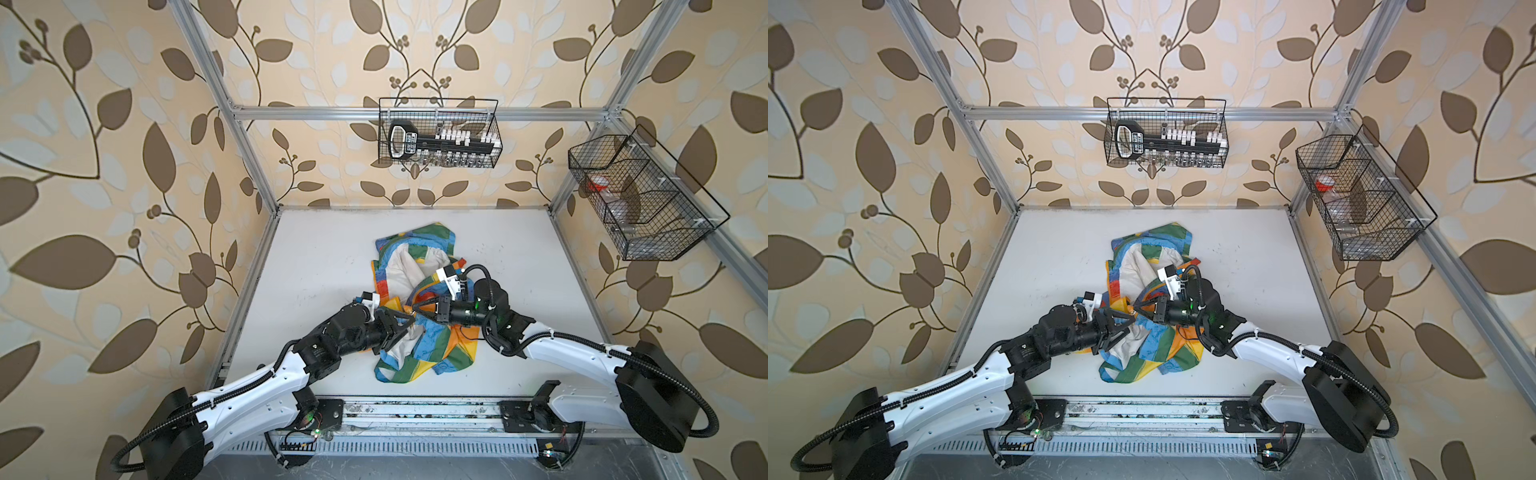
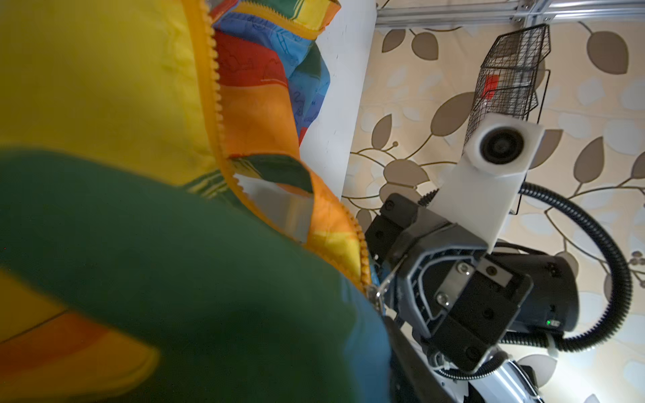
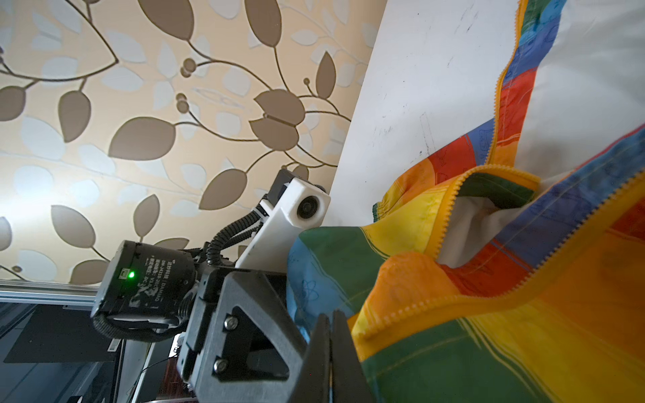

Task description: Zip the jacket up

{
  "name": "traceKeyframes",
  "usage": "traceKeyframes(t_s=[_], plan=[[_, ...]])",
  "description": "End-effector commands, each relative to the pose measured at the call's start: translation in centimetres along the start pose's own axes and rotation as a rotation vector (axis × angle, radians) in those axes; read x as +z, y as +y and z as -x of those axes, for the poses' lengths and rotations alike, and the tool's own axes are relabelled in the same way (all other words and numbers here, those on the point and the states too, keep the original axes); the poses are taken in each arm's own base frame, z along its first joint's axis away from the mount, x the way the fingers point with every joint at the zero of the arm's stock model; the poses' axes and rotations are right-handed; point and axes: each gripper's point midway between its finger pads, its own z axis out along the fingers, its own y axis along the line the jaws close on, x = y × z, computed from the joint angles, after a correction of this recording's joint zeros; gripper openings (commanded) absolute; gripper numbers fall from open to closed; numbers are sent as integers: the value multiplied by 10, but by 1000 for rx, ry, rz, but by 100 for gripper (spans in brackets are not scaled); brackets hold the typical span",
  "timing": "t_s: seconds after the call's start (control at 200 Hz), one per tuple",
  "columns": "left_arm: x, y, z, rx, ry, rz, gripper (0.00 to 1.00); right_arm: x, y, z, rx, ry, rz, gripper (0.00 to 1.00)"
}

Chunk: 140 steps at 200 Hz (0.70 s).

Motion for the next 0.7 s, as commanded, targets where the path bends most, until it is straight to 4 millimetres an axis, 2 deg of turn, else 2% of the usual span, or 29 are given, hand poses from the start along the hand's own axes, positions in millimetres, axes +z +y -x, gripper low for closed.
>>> traceKeyframes(t_s=[0.0,0.185,0.335,0.485,0.695], plan=[[-5,-26,8,20,-63,-103,45,-2,16,8,-13,-32,32,0],[-6,-29,10,19,-73,-123,25,1,13,6,-11,-22,27,0],[-5,-26,7,14,-53,-126,0,3,9,9,-15,-38,14,0],[-9,-24,3,17,-37,-111,0,4,-4,20,-57,-95,-60,0],[-19,-33,-3,52,-16,-118,0,4,-28,50,-178,-194,-254,0]])
